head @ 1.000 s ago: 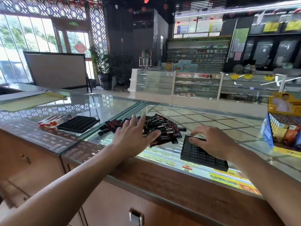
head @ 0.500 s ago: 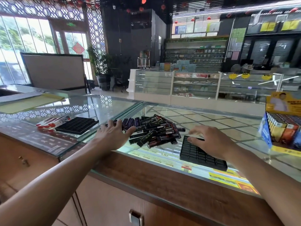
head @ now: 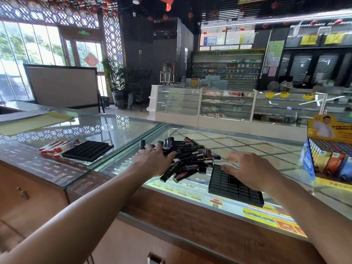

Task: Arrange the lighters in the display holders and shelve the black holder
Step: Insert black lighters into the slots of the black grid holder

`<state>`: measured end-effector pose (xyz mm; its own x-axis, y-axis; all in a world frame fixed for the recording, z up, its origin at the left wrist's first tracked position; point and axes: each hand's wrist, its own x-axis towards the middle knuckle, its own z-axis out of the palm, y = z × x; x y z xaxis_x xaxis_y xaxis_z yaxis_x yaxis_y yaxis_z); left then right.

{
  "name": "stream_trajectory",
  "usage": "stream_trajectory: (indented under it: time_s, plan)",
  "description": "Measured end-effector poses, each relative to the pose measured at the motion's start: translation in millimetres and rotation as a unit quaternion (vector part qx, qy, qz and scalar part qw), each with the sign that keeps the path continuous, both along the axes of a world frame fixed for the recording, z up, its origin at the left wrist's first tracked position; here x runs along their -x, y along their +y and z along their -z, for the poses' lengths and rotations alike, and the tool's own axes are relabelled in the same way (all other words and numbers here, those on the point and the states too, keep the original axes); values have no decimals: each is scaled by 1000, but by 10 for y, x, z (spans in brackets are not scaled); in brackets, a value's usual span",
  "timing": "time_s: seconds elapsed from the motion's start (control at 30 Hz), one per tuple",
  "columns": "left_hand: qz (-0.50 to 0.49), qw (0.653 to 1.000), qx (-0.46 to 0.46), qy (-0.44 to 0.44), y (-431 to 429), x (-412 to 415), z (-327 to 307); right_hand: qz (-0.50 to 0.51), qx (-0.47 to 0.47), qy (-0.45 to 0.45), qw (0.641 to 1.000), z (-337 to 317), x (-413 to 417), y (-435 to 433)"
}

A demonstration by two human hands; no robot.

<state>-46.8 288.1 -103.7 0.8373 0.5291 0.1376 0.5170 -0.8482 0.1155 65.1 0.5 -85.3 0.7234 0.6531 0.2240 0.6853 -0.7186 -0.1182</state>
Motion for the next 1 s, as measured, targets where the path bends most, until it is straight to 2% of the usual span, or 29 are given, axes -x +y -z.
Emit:
stream_trajectory:
  time_s: [0.23,0.33,0.47,0.57,0.63,0.7,0.87,1.0]
  plan:
    - [34,995,-91,26,39,-227,-455,-6,-6,80,997,-90,-29,-156]
    - [65,993,-96,-35,-9,-345,-537,-5,6,94,996,-80,-86,-195]
    - [223,961,-97,-134,-317,-274,-397,-5,-5,111,994,-76,-171,-199]
    - [303,941,-129,-81,-511,-185,-260,-2,-4,108,994,-82,-226,-181]
    - [292,947,-130,-13,-549,-229,-136,-6,-12,112,994,-70,-253,-180]
    - [274,953,-130,10,-536,-284,-51,-10,-22,116,993,-54,-266,-202]
    - [296,940,-166,-47,-545,-330,-9,-28,-7,124,992,-60,-298,-260]
    - [295,941,-160,-44,-485,-352,-7,-40,-10,120,992,-42,-330,-317]
